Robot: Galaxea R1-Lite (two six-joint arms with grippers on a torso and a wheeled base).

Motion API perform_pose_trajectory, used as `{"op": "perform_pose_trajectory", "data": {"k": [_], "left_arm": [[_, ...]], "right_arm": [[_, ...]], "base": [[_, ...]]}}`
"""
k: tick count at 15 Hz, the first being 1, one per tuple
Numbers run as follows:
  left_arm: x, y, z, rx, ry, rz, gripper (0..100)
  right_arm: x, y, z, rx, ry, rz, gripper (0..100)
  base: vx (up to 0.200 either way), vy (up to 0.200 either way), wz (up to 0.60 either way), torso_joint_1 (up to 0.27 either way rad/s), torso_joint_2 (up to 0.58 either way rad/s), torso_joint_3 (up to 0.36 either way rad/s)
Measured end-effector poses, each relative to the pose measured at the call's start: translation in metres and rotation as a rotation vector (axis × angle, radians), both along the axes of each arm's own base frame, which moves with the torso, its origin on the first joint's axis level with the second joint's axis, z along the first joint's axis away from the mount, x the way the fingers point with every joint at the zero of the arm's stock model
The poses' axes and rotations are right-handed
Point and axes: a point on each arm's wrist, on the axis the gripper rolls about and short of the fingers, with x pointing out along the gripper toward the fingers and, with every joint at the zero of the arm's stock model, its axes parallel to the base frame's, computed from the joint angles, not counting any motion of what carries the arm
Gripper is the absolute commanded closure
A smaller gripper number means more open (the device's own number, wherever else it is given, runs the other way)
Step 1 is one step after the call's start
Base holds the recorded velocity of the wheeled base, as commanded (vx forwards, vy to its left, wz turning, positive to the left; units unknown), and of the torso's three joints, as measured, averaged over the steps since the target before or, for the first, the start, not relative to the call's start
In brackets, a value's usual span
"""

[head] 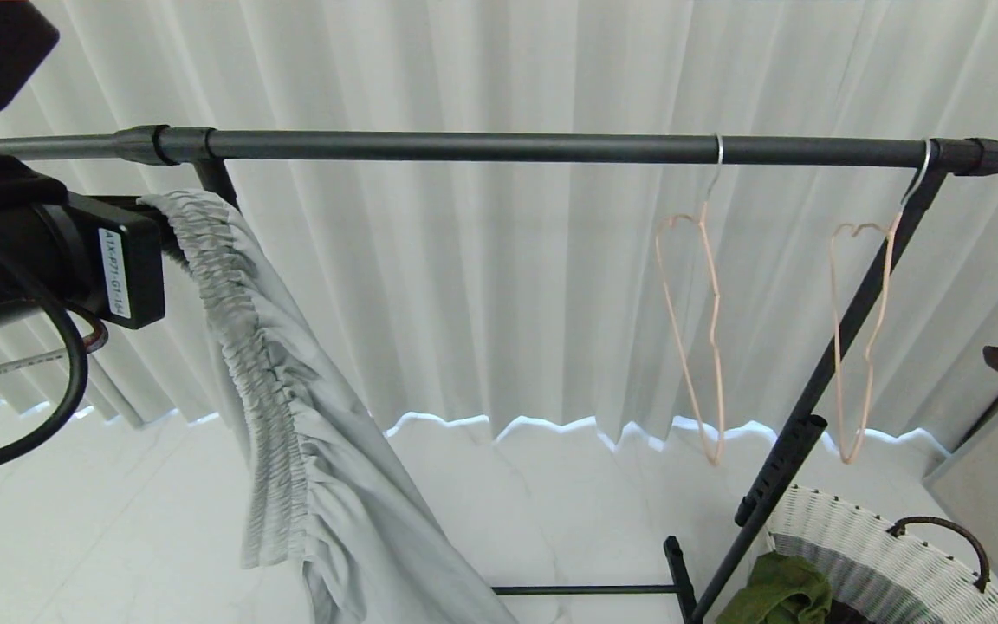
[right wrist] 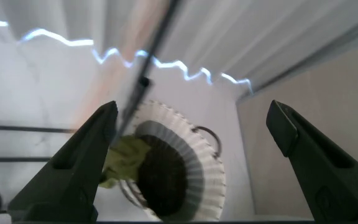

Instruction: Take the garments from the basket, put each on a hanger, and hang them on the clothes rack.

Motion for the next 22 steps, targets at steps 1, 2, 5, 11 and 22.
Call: {"op": "perform_pose_trajectory", "data": {"k": [1,2,5,11,22], "left_arm": [[0.000,0.000,0.000,-0.001,-0.001,0.000,100],[0.000,0.000,0.000,0.000,-0.001,-0.001,100],[0.000,0.000,-0.001,0.001,0.001,0.000,100],[-0.001,0.000,-0.001,0.001,0.001,-0.004,100],[-0.002,-0.004,-0.002,0.003,0.006,-0.027,100]], "right_arm": [[0.002,0.001,-0.002,0.011,-0.003,0.020,0],[0.006,0.003,-0.004,0.024,-0.004,0.042,0],[0.023,0.009,-0.005,0.096,-0.028,0.054,0],[0.082,0.030,-0.019,0.333,-0.012,-0.065,0],[0.137,0.033,-0.059,0.419,0.102,-0.235,0]], "base": [[0.000,0.000,0.00,0.000,0.00,0.000],[0.000,0.000,0.00,0.000,0.00,0.000],[0.000,0.000,0.00,0.000,0.00,0.000],[0.000,0.000,0.00,0.000,0.00,0.000],[0.000,0.000,0.00,0.000,0.00,0.000]]}}
